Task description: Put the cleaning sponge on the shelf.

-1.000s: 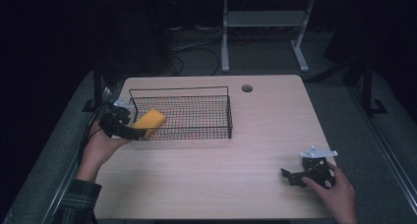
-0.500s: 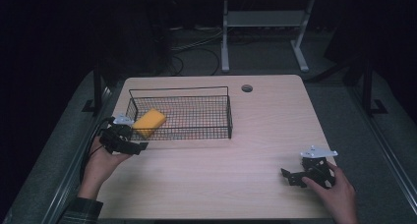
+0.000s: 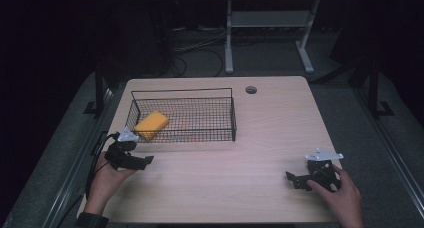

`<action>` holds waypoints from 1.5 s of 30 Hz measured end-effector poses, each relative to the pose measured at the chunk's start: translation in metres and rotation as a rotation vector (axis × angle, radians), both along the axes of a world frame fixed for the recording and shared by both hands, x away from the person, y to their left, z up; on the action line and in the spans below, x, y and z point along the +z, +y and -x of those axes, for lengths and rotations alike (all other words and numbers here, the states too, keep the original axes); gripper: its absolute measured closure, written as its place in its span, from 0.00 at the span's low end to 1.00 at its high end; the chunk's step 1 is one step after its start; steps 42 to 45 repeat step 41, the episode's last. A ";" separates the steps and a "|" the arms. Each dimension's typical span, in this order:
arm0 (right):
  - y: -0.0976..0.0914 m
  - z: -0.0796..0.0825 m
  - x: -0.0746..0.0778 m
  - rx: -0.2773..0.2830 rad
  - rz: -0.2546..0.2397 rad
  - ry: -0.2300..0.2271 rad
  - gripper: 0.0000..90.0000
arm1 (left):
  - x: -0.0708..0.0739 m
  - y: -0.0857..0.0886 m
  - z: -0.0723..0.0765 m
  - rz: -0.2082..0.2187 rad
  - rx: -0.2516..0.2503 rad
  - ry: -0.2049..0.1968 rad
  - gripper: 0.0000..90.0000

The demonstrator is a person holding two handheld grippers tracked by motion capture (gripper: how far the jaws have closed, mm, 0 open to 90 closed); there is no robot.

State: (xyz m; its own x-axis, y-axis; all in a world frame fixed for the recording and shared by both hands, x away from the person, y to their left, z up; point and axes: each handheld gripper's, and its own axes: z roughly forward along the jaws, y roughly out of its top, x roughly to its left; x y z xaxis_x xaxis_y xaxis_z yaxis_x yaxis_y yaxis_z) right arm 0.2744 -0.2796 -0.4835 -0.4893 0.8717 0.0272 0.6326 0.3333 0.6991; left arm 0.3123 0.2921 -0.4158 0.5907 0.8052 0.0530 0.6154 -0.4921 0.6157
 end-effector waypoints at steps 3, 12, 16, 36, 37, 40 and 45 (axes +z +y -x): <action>0.000 0.000 0.000 0.000 0.000 0.000 0.00 | -0.007 0.000 0.005 0.020 0.002 -0.014 0.20; 0.000 0.000 0.000 0.000 0.000 0.000 0.00 | -0.025 0.001 0.015 0.017 0.000 -0.028 0.17; 0.000 0.000 0.000 0.000 0.000 0.000 0.00 | -0.034 0.000 0.018 0.005 -0.002 -0.013 0.16; 0.000 0.000 0.000 -0.002 -0.001 -0.002 0.00 | -0.059 0.012 0.035 0.122 -0.016 -0.094 0.14; 0.000 0.000 0.000 -0.002 -0.001 -0.002 0.00 | -0.059 0.012 0.035 0.123 -0.016 -0.094 0.14; 0.000 0.000 0.000 -0.002 -0.001 -0.002 0.00 | -0.059 0.012 0.035 0.123 -0.016 -0.094 0.14; 0.000 0.000 0.000 -0.002 -0.001 -0.001 0.00 | -0.059 0.012 0.035 0.123 -0.015 -0.093 0.14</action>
